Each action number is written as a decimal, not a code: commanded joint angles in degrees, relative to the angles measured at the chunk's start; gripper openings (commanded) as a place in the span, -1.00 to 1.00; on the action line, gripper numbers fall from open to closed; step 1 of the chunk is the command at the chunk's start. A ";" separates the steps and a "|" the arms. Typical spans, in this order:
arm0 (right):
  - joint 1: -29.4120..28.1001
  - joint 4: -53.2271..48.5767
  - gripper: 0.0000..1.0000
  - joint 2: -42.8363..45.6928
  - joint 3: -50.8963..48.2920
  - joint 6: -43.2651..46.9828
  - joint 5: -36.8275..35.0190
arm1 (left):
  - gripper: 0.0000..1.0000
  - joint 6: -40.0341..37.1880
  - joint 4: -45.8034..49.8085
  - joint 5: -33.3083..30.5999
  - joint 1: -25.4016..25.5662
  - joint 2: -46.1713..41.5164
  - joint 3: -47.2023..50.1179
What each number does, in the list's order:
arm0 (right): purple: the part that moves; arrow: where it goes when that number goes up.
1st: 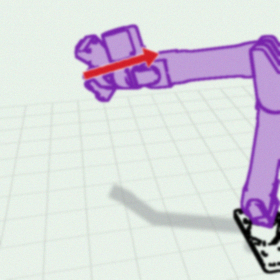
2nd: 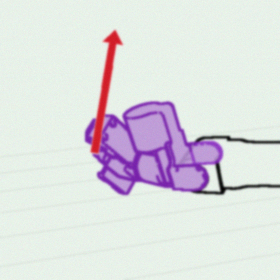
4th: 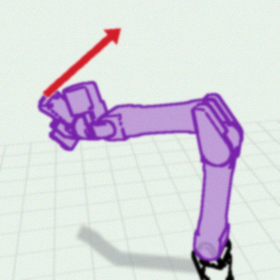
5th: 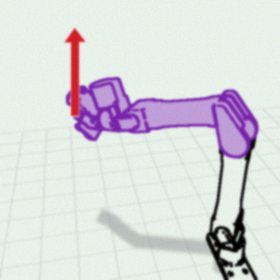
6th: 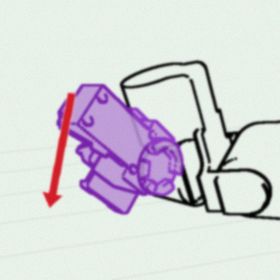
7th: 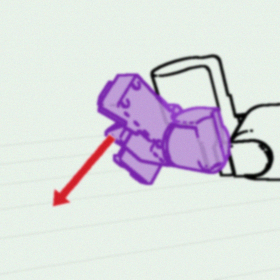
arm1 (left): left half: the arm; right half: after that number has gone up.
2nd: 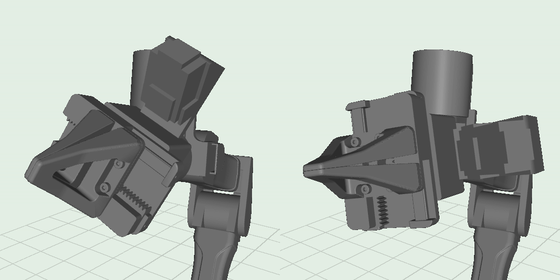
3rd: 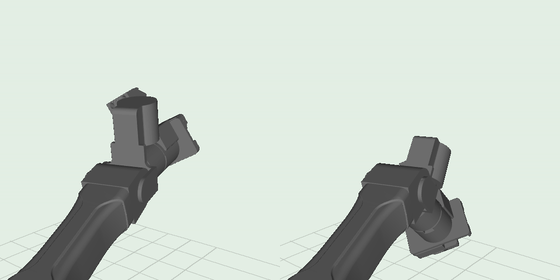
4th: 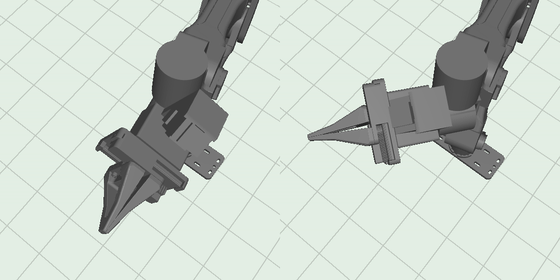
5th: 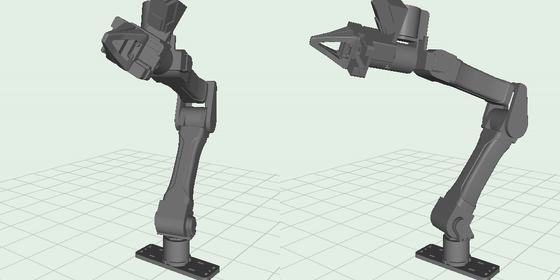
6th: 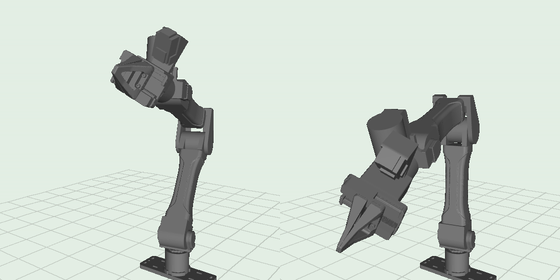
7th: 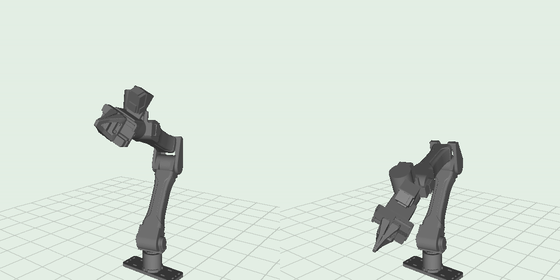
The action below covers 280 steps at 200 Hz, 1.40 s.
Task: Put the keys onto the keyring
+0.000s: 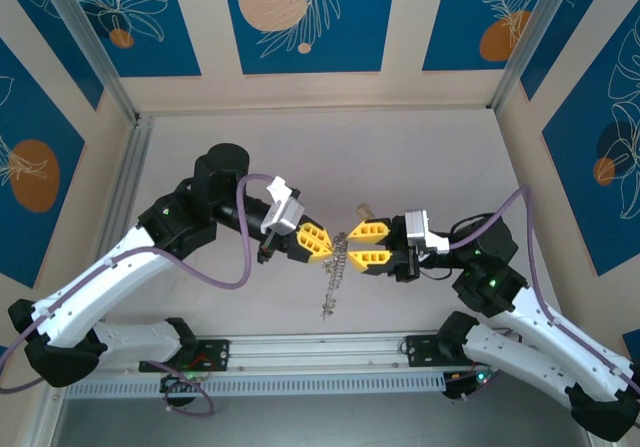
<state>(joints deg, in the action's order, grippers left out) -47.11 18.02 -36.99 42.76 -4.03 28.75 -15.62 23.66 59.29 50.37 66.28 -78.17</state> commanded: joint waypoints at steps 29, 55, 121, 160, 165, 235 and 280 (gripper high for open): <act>-1.78 1.14 -0.44 -0.46 2.28 0.85 -0.10 | -1.00 -1.55 0.25 0.37 -0.44 -1.84 -1.15; -2.79 1.14 -0.44 -1.02 2.41 1.30 -0.46 | -1.00 -1.29 -0.29 0.21 -0.42 -2.28 -0.60; -4.90 0.55 -0.61 -3.19 3.37 3.07 -1.74 | -1.00 -1.87 0.83 -1.09 -0.28 -2.21 -0.59; -5.61 0.11 -0.83 -3.94 3.83 3.88 -3.43 | -1.00 -2.66 2.03 -2.20 -0.04 -2.12 -0.53; -5.60 0.09 -0.85 -4.01 3.90 3.85 -3.57 | -1.00 -2.75 2.13 -2.24 -0.07 -2.12 -0.49; -5.58 -4.19 -1.00 -6.55 7.09 2.67 -3.83 | -1.00 -2.80 1.79 -2.60 -0.06 -2.94 0.12; -5.62 -4.04 -1.00 -6.25 6.92 2.55 -3.59 | -1.00 -2.34 1.34 -2.51 -0.02 -3.51 0.56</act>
<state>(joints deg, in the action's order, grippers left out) -52.51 14.11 -42.94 47.97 -1.50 27.00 -17.12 25.41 56.66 50.26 63.37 -78.11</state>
